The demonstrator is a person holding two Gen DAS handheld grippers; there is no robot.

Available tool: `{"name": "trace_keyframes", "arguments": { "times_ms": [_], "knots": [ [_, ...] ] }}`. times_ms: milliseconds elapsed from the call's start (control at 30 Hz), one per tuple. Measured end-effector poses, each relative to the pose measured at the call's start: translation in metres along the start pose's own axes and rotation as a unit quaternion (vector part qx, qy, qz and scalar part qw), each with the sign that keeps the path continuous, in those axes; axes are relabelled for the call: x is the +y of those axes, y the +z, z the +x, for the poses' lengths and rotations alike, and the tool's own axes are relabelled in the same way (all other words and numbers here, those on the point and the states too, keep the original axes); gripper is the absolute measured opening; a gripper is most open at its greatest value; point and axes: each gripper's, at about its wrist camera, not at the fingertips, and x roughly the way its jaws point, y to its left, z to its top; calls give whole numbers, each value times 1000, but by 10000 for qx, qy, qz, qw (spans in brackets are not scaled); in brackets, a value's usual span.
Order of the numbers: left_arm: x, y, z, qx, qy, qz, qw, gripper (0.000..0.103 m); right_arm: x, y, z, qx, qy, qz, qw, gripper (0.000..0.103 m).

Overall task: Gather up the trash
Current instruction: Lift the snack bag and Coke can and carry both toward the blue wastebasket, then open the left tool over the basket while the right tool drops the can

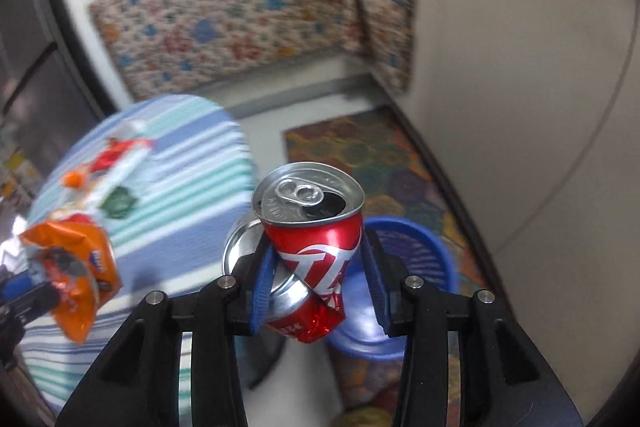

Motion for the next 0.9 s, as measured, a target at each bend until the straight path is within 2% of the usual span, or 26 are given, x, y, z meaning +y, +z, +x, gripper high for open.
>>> {"name": "trace_keyframes", "arguments": {
  "times_ms": [67, 267, 467, 567, 633, 667, 700, 767, 900],
  "knots": [
    [-23, 14, 33, 202, -268, 111, 9994, 23, -30, 4, 14, 152, -189, 176, 9996, 43],
    [-64, 33, 117, 668, -514, 296, 9960, 23, -99, 11, 46, 404, -380, 593, 9967, 43],
    [-80, 35, 185, 981, -528, 250, 9935, 23, -126, 9, 65, 539, -353, 778, 9949, 43],
    [-82, 31, 201, 1047, -506, 255, 9929, 23, -129, 12, 75, 543, -359, 831, 9944, 44],
    [-84, 31, 210, 1036, -501, 287, 9929, 27, -133, 9, 79, 514, -315, 922, 9939, 46],
    [-85, 32, 216, 1025, -491, 302, 9931, 31, -135, 8, 82, 496, -272, 1001, 9934, 56],
    [-83, 35, 225, 1033, -455, 311, 9931, 49, -138, 7, 82, 471, -231, 1097, 9926, 65],
    [-83, 38, 232, 944, -352, 296, 9945, 66, -142, 9, 80, 362, -203, 1260, 9912, 65],
    [-79, 45, 229, 832, -292, 198, 9959, 66, -143, 17, 63, 15, -251, 1327, 9908, 67]
  ]
}}
